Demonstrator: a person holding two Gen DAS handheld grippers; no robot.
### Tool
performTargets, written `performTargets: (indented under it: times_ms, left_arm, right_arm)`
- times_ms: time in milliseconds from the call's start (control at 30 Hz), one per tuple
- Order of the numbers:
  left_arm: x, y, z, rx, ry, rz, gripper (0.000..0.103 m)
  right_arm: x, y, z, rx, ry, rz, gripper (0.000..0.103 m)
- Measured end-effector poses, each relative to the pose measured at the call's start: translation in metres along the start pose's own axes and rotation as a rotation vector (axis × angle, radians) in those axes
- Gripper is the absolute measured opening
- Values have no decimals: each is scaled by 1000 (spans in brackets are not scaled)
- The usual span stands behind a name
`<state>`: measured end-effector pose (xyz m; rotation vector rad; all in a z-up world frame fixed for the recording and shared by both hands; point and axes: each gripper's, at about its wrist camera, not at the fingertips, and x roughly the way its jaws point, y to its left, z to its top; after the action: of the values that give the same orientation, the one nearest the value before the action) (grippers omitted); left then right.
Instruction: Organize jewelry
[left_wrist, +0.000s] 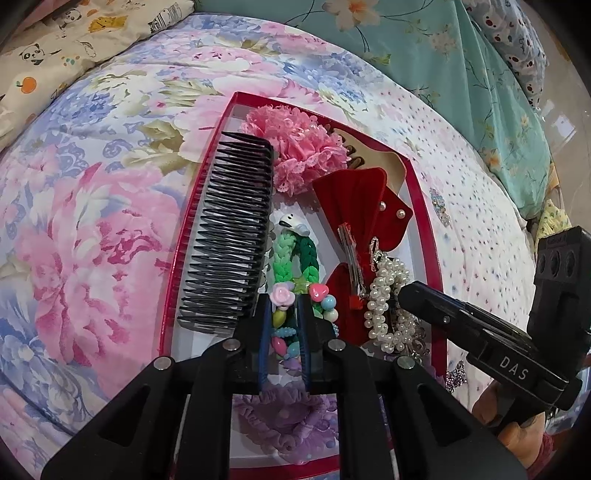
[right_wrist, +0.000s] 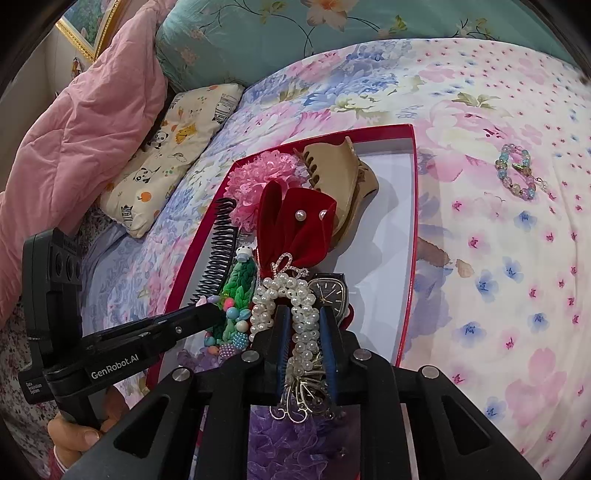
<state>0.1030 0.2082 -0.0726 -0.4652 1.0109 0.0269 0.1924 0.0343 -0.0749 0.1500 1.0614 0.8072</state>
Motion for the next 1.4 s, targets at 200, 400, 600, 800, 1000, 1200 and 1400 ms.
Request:
performTargets:
  times_ms: [200, 400, 600, 800, 1000, 1200, 1400]
  left_arm:
    - [-10, -2, -2, 1, -18, 6, 31]
    - [-18, -4, -4, -4, -25, -1, 31]
    - [-25, -3, -5, -18, -35, -8, 43]
    - [-38, 2, -10, -61, -50, -33, 64]
    - [-50, 7, -17, -87, -63, -48, 74]
    - [-64, 15, -27, -124, -62, -68, 77]
    - [-84, 24, -37, -163, -66, -63, 83]
  right_arm:
    - [-4, 3, -1, -2, -4, 4, 31]
    - [-13, 7, -2, -3, -17, 7, 36]
    - [-24, 6, -3, 16, -35, 17, 47]
    - [-57, -7, -4, 70, -105, 44, 63]
    - [-94, -27, -7, 149, -185, 43, 67]
    - [-122, -46, -15, 215, -228, 31, 70]
    - [-137, -55, -29, 279, -247, 58, 76]
